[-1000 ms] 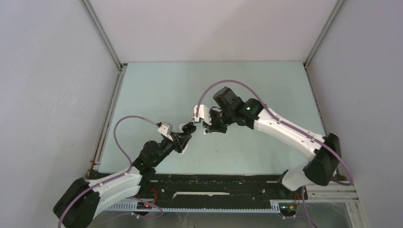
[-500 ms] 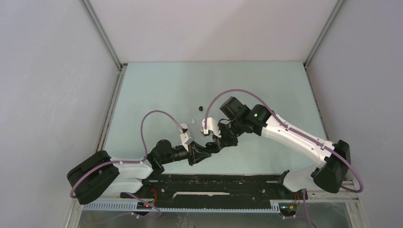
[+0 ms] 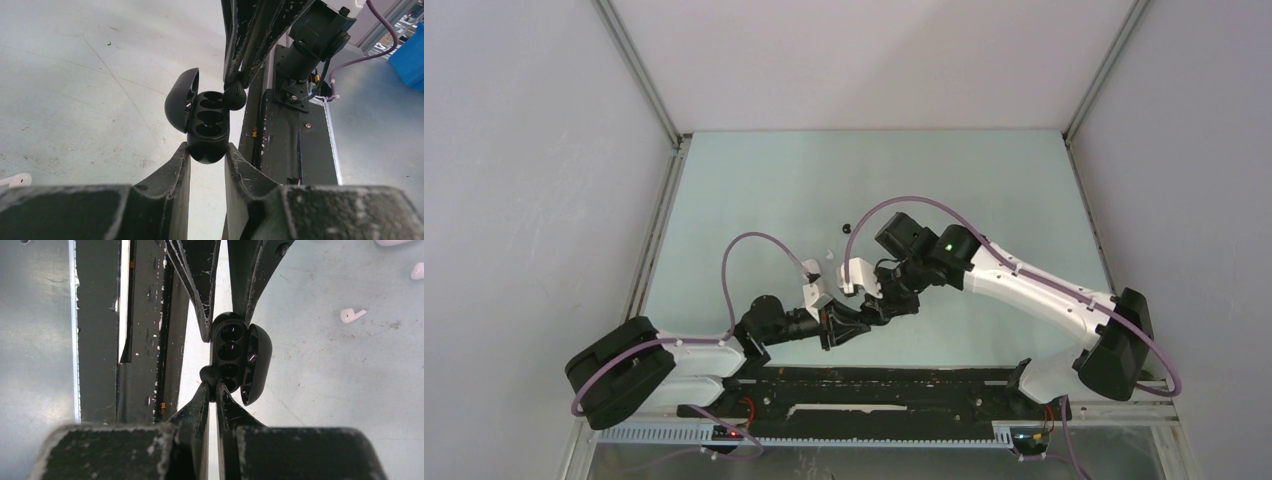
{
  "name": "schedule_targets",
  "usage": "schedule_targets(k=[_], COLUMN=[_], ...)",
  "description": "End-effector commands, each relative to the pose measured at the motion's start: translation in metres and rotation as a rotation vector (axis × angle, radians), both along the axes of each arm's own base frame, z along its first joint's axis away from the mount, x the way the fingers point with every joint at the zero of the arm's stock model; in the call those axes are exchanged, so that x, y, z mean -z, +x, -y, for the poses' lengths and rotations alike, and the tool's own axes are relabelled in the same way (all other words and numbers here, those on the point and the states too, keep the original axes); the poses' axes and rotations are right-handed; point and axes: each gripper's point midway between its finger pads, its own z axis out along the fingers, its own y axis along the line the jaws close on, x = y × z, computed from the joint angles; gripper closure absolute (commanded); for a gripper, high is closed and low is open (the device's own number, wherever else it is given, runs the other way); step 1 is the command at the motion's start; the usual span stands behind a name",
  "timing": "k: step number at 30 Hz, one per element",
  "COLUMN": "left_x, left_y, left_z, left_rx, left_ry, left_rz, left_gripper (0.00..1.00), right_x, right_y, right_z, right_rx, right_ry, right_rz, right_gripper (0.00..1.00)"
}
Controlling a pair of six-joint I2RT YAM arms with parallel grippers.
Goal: Insert the wireless bluetooth earbuds into the charging case
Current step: Insert the left earbud into the left side groove of the charging case.
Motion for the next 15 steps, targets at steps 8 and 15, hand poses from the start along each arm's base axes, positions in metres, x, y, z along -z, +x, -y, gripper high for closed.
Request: schedule_targets(k=[8, 15], left_x=[-0.022, -0.024], left_y=[-0.007, -0.006], left_z=[0.005, 0.003], left_rx=[0.046, 0.036], left_ry=[-0.061, -0.067], left_rz=[0.099, 0.106], left_gripper=[1.00, 1.00], right_x=[0.003, -0.014], right_y=[0.010, 0.010], right_z=[-0.005, -0.003], right_rx=[0.029, 0.053], right_ry=[-0.008, 0.058], right_rz=[0.043, 0.020], right_gripper=[0.98, 0.98])
